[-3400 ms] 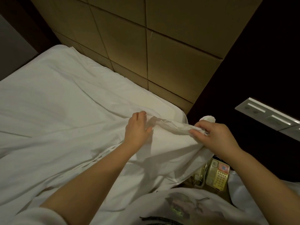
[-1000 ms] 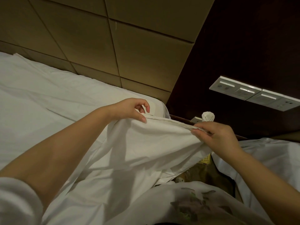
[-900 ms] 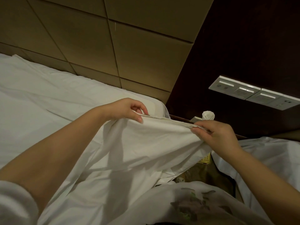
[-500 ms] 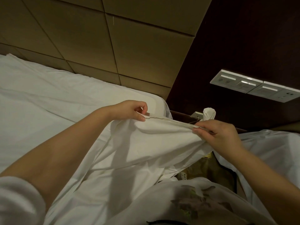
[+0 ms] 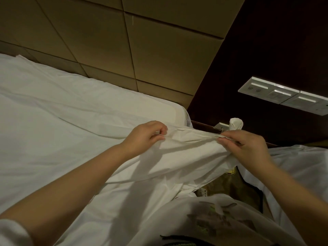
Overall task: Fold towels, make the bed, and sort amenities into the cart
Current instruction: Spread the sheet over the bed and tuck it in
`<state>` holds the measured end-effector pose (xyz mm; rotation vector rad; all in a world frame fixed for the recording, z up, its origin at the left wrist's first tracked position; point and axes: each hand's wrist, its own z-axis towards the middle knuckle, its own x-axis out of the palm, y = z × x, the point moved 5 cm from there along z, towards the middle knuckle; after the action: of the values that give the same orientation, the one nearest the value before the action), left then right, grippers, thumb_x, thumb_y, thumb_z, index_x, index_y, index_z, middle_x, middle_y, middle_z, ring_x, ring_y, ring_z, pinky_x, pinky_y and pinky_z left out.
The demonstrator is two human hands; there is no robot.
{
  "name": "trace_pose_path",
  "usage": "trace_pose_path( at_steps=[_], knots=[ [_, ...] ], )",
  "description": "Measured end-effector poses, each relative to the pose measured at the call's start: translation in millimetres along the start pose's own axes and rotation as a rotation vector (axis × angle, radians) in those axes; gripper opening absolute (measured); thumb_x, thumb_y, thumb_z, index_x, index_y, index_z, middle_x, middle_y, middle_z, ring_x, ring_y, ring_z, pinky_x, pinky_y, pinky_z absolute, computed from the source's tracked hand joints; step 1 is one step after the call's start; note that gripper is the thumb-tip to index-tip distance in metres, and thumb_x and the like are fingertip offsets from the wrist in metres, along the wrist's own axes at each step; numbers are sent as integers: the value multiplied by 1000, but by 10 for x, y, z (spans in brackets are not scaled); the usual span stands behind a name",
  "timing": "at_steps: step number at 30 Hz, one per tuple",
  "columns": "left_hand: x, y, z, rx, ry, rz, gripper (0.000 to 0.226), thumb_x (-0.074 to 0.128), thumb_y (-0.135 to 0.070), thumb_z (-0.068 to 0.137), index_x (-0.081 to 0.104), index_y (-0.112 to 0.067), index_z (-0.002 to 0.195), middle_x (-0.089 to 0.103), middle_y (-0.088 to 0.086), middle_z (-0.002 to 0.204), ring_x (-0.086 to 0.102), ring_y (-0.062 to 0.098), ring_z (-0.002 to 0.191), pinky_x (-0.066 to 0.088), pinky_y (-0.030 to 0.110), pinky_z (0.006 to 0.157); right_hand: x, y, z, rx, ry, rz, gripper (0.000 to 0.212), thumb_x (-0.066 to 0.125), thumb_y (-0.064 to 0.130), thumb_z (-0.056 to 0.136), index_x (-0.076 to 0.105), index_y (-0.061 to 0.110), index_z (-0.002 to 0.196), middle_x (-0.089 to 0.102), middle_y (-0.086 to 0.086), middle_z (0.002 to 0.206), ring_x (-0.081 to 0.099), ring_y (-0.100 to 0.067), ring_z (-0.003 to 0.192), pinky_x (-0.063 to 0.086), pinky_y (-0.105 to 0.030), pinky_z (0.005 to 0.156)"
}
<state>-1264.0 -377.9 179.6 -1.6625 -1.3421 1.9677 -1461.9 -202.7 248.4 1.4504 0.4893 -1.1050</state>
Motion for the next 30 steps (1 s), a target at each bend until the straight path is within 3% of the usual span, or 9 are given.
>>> trace_pose_path(
  at_steps=[3, 6, 11, 13, 16, 19, 22, 27, 30],
  knots=[
    [47, 102, 24, -48, -43, 33, 6, 65, -14, 88, 60, -11, 88, 66, 5, 105, 62, 23, 97, 51, 39, 86, 12, 22, 22, -35, 7, 5, 67, 36, 65, 88, 74, 11, 96, 72, -4, 86, 65, -20, 77, 53, -35, 68],
    [125, 76, 17, -2, -59, 62, 13, 69, -15, 85, 66, -6, 93, 67, 6, 103, 63, 23, 92, 44, 21, 79, 4, 9, 37, -21, 5, 15, 62, 41, 62, 87, 74, 11, 97, 72, -4, 89, 66, -21, 80, 55, -38, 71],
    [193, 110, -34, -7, -86, 102, 18, 74, -18, 79, 72, -6, 92, 67, 6, 115, 62, 23, 102, 38, 15, 82, 12, -48, 33, -13, -7, -11, 49, 48, 49, 84, 74, 11, 98, 72, -4, 89, 67, -24, 79, 55, -38, 71],
    [184, 148, -3, -37, -86, 71, 19, 70, -22, 80, 72, -5, 89, 68, 6, 112, 63, 22, 97, 36, 9, 78, 16, -43, 40, -46, -17, -34, 49, 48, 49, 84, 74, 10, 97, 72, -5, 87, 67, -23, 77, 54, -37, 69],
    [177, 168, 100, -103, 23, -66, 7, 69, -16, 84, 69, -9, 85, 67, 5, 112, 59, 1, 84, 36, 4, 78, 30, -53, 44, -61, -28, -36, 50, 49, 50, 84, 74, 9, 97, 73, -6, 87, 67, -23, 77, 55, -37, 69],
    [120, 148, 224, -230, 195, -360, 14, 61, -9, 90, 58, -18, 79, 67, -1, 110, 62, 8, 96, 45, 22, 89, 47, -78, 43, -39, -19, -3, 62, 42, 61, 87, 74, 10, 98, 72, -5, 88, 65, -19, 78, 52, -33, 70],
    [49, 100, 338, -301, 436, -509, 18, 51, -4, 95, 53, -15, 81, 63, -14, 98, 58, -3, 90, 44, 11, 78, 53, -100, 42, -13, -14, -2, 49, 48, 49, 84, 74, 10, 98, 72, -5, 88, 65, -22, 78, 51, -33, 70],
    [34, 152, 454, -335, 636, -375, 16, 51, -12, 97, 50, -13, 81, 49, 7, 89, 45, 18, 85, 38, 23, 70, 82, -100, 65, 16, 28, -14, 42, 53, 43, 84, 74, 10, 99, 72, -5, 91, 63, -19, 82, 51, -35, 72],
    [-39, 193, 450, -358, 619, -447, 16, 59, -21, 89, 51, -15, 77, 49, 8, 88, 45, 20, 84, 40, 26, 71, 92, -142, 61, 46, 40, -15, 21, 69, 22, 85, 73, 9, 101, 72, -7, 93, 65, -25, 85, 50, -36, 73]
  ],
)
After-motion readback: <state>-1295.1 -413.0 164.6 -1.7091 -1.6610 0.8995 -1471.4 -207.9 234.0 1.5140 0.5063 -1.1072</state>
